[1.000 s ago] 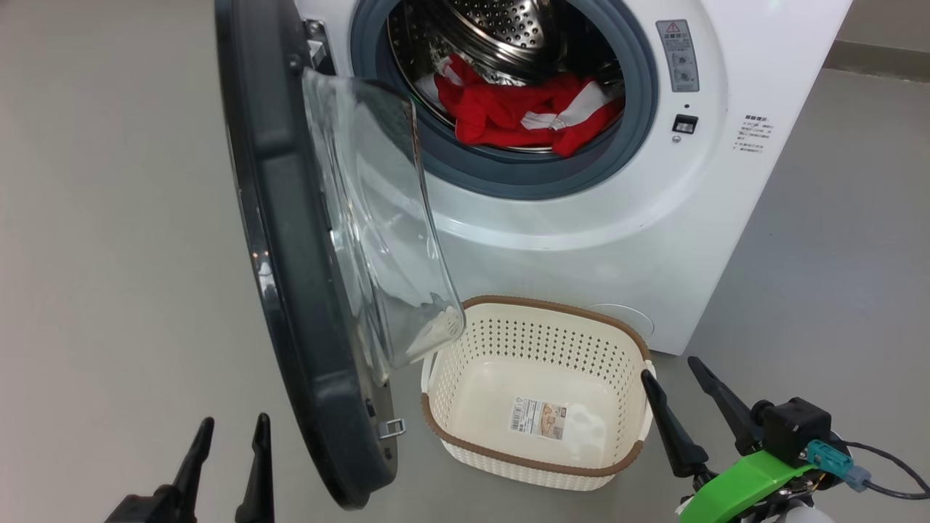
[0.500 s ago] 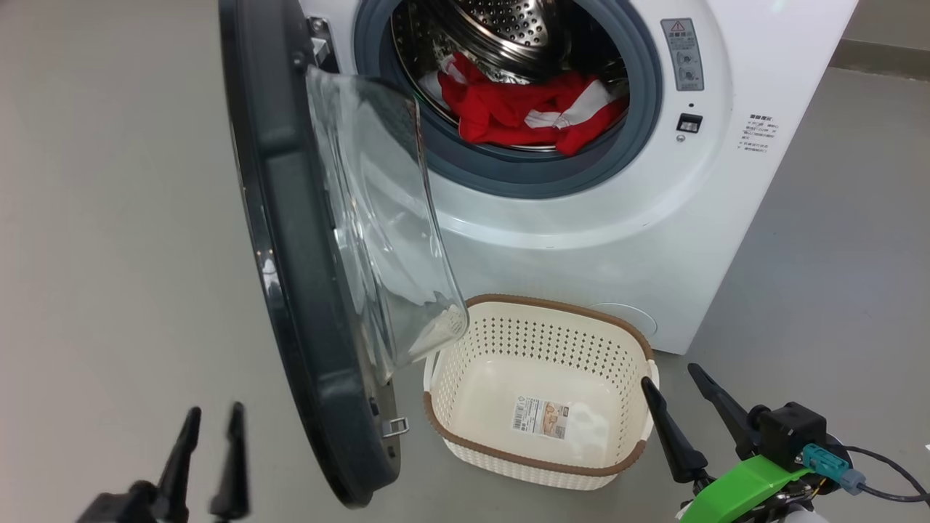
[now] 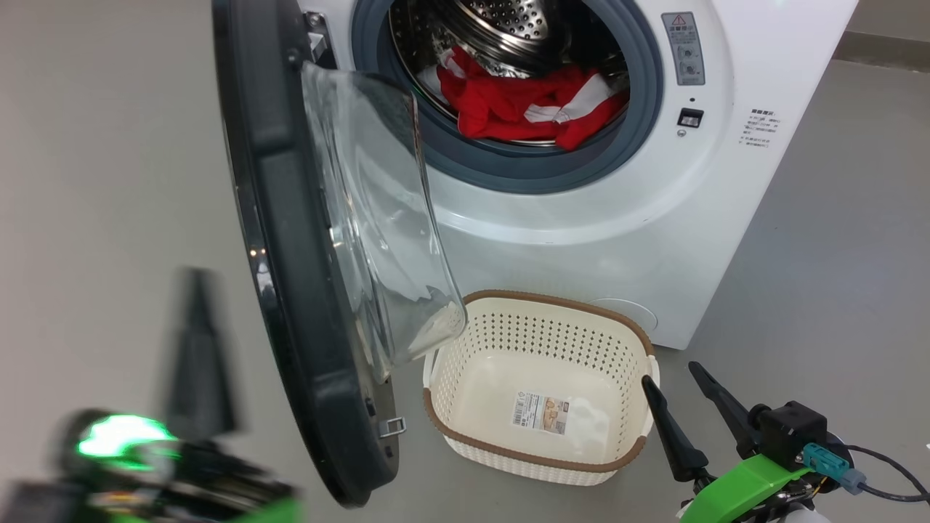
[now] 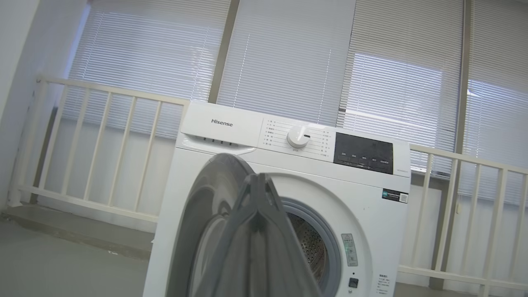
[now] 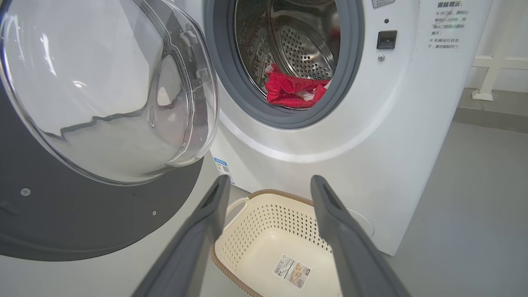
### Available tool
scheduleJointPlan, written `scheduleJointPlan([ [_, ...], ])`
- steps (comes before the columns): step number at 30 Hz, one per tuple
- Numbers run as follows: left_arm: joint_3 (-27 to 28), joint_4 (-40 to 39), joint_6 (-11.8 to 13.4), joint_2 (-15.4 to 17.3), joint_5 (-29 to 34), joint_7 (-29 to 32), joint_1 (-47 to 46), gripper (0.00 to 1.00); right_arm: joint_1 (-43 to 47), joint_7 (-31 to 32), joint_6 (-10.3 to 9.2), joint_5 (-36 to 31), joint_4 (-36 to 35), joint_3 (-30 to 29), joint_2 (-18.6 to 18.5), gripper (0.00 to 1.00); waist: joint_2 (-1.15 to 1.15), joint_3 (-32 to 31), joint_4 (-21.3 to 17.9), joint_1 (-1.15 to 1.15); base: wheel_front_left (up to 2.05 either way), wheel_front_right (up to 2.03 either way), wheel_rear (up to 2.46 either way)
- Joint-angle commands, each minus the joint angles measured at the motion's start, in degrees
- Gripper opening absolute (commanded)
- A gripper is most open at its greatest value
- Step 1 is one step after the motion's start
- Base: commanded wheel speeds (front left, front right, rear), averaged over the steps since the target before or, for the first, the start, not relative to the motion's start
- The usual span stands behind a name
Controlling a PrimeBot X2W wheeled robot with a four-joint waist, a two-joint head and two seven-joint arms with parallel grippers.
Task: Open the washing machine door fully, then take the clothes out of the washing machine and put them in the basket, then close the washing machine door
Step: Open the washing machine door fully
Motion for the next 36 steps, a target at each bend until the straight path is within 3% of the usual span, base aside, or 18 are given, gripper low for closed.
scheduleJointPlan([
  [1,-4.27,-1.97,-1.23,0.67,-0.07,-0.26,-0.22,0.0,-0.66,-0.69,0.09,-0.57,-1.52,1.07,-0.33,1.0,0.0,0.08,-0.07,0.0,0.0,0.0,0.0],
  [7,-18.48,4.99,-2.06,1.71,-1.06,-0.26,3.24,0.0,-0.93,-0.69,0.09,-0.6,-1.39,1.35,-0.42,1.0,0.0,0.23,-0.36,0.0,0.0,0.0,0.0],
  [13,-23.02,15.48,-2.1,3.17,-3.04,-0.26,4.23,0.0,-1.4,-0.69,0.09,-0.56,-1.51,1.71,-0.37,1.0,0.0,0.32,-0.68,0.0,0.0,0.0,0.0],
  [20,-22.38,21.71,-2.11,2.76,-4.37,-0.26,3.56,0.0,-1.48,-0.69,0.09,-0.59,-1.54,1.69,-0.47,1.0,0.0,0.51,-0.43,0.0,0.0,0.0,0.0],
  [29,-18.01,23.42,-2.03,1.43,-4.12,-0.26,3.28,0.0,-1.29,-0.69,0.09,-0.45,-1.55,1.72,-0.23,1.0,0.0,0.08,-0.04,0.0,0.0,0.0,0.0],
  [36,-13.25,22.52,0.06,0.96,-3.35,-0.26,4.72,0.0,-1.14,-0.69,0.09,-0.56,-1.64,2.07,0.09,1.0,0.0,0.38,0.68,0.0,0.0,0.0,0.0],
])
